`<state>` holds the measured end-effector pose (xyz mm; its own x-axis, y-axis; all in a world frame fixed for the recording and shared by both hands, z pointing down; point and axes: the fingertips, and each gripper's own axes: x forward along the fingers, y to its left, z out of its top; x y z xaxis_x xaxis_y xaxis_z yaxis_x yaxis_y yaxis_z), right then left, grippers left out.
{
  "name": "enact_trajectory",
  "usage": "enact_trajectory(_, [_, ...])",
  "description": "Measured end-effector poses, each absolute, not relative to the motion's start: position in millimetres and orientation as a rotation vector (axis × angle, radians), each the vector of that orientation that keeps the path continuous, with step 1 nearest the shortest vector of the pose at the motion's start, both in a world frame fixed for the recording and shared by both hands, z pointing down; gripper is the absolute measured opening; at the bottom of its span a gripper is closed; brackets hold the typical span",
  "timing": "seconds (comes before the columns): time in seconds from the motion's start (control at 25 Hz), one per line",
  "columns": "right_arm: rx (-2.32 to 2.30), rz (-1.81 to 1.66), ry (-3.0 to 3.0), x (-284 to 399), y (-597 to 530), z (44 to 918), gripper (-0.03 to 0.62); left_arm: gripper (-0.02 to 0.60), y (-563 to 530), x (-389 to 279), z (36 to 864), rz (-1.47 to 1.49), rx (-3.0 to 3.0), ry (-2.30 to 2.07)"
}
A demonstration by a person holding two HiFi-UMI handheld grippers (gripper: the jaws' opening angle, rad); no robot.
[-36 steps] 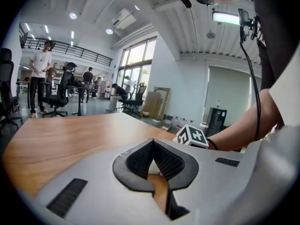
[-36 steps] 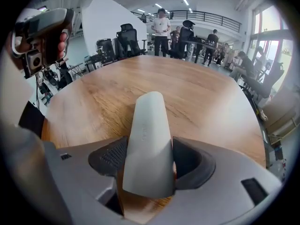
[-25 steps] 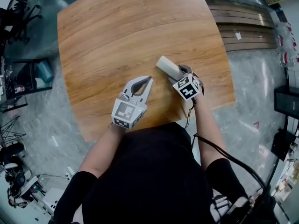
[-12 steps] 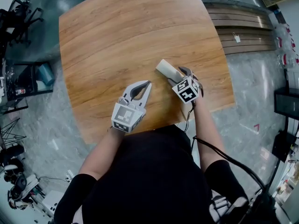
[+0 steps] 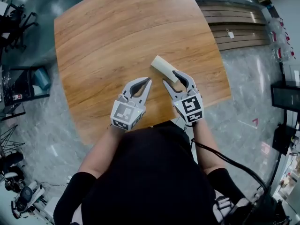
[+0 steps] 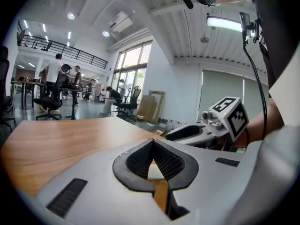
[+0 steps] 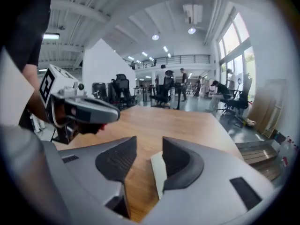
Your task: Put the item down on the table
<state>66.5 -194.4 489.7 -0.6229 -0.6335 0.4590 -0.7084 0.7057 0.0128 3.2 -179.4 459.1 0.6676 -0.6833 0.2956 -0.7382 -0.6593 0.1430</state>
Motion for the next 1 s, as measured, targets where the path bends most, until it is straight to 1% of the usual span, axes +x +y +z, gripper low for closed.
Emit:
enact_trajectory(0.04, [1.093,0.219,-2.512,67,-191,473,0.138,0.003,-178,4,456,0.305,2.638,-1.143])
enact_trajectory(0.16, [1.242,0.184,-2.594,72,-180,429,0.058,0.003,-170,8,447,0.275,2.648,-1.141])
enact_trajectory(0.28, [1.328,0.129,-2.625,76,-167,402,0.044,0.003,-161,12,440,0.247,2.658,-1.140])
enact_trajectory(0.44, [1.412,0.047,-2.604,82,-152,392,0.015,0.003,-153,18,435,0.222,2.678,-1.132])
enact_trajectory(0.68, [1.426,0.063,-2.607,84,-139,396,0.014,0.003,-147,25,429,0.208,2.688,-1.122])
enact_trajectory(1.0, [1.430,0.031,-2.608,75,-134,390,0.014,0.003,-144,18,422,0.195,2.687,-1.135])
